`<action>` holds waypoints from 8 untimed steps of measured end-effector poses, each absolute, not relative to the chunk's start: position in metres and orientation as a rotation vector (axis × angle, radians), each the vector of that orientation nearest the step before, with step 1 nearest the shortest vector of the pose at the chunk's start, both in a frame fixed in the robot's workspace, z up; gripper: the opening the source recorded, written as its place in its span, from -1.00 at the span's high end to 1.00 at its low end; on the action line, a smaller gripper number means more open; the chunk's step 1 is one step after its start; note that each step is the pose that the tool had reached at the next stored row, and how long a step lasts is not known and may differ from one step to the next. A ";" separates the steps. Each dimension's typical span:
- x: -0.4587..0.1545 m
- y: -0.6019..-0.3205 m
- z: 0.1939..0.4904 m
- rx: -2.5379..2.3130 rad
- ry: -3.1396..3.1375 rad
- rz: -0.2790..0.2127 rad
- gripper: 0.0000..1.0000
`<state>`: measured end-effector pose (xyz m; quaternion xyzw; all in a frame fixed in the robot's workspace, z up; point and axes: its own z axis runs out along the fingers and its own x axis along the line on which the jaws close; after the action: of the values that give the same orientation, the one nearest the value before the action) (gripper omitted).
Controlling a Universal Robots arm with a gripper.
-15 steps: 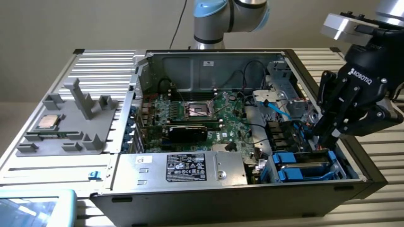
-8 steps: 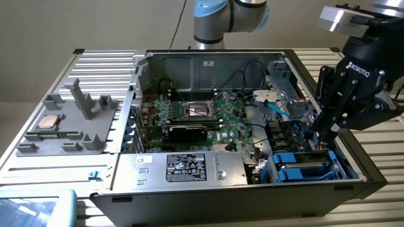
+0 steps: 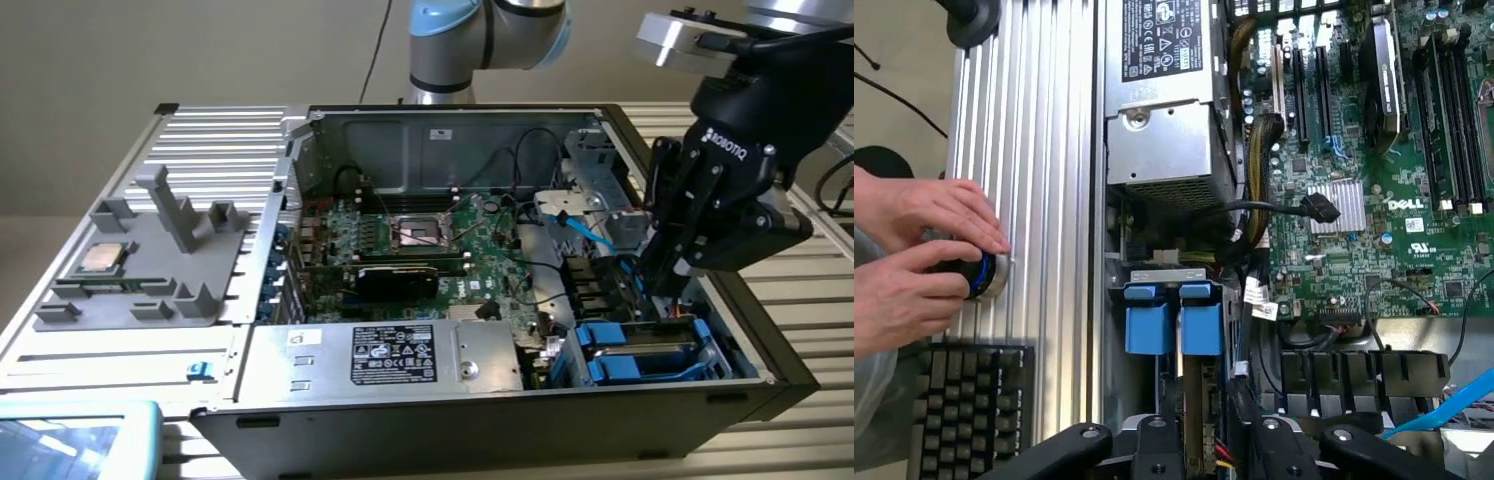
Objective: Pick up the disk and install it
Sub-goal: 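Insert the first disk wire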
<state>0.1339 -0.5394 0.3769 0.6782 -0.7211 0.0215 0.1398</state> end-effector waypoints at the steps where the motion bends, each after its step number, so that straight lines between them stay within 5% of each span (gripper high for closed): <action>1: 0.131 -0.539 0.377 1.961 -2.086 0.066 0.37; 8: 0.126 -0.526 0.377 1.970 -2.102 0.092 0.37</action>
<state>0.1256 -0.5264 0.3769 0.6778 -0.7231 0.0316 0.1294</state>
